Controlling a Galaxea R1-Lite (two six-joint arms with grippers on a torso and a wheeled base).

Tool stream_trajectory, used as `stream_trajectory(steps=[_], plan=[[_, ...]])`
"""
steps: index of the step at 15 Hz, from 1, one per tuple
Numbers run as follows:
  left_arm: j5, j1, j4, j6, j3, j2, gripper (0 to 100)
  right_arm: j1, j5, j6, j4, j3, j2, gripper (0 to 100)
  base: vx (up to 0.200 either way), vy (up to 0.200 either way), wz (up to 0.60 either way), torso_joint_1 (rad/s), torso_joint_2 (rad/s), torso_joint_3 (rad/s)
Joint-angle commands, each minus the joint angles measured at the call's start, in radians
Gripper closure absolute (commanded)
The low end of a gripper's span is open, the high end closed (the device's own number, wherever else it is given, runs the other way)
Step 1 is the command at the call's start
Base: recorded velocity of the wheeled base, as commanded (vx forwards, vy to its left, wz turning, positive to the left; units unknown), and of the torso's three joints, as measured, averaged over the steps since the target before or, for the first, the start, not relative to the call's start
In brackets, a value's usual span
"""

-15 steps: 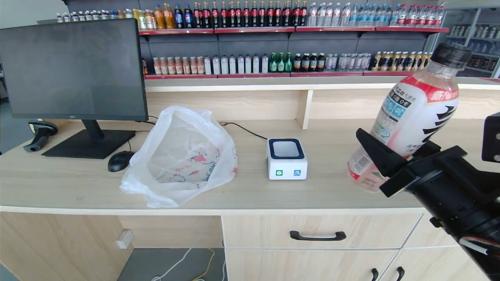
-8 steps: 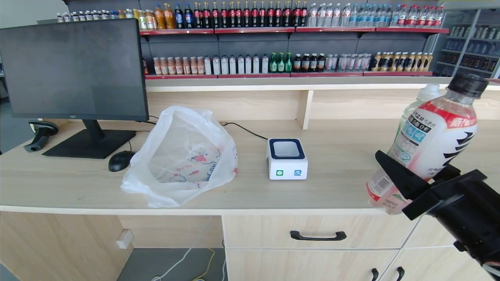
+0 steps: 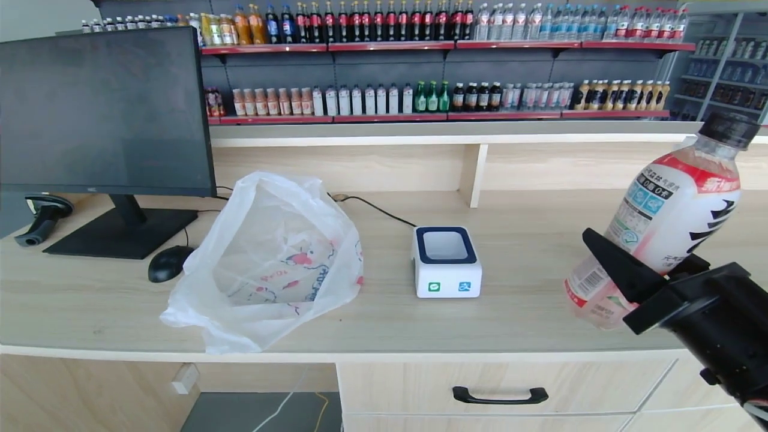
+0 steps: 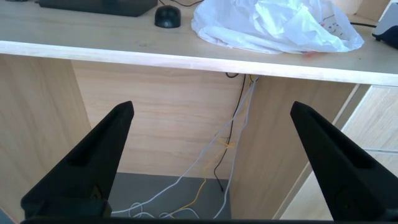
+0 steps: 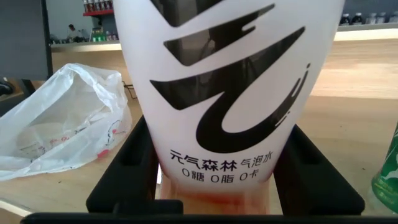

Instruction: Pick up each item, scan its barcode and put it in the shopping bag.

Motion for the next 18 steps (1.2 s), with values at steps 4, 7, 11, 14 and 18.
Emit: stream_trajectory(steps=[4,7,11,14,18], plan=[[0.000,0.001,0.000,-0.001,0.000,0.001,0,-0.012,0.002,0.034,-0.001,-0.045,0.044,100,0.000,0.000,0.00,0.000,0.00,0.000],[0.000,0.001,0.000,-0.001,0.000,0.000,0,-0.012,0.010,0.029,-0.001,-0.120,0.110,100,0.000,0.000,0.00,0.000,0.00,0.000],[0.000,0.001,0.000,0.001,0.000,0.000,0,-0.009,0.088,-0.015,-0.001,-0.311,0.278,100,0.000,0.000,0.00,0.000,0.00,0.000],[0.000,0.001,0.000,0.001,0.000,0.000,0,-0.014,0.126,-0.017,-0.001,-0.396,0.354,100,0.000,0.000,0.00,0.000,0.00,0.000],[0.000,-0.001,0.000,0.001,0.000,0.000,0,-0.037,0.251,-0.038,-0.001,-0.466,0.448,100,0.000,0.000,0.00,0.000,0.00,0.000]])
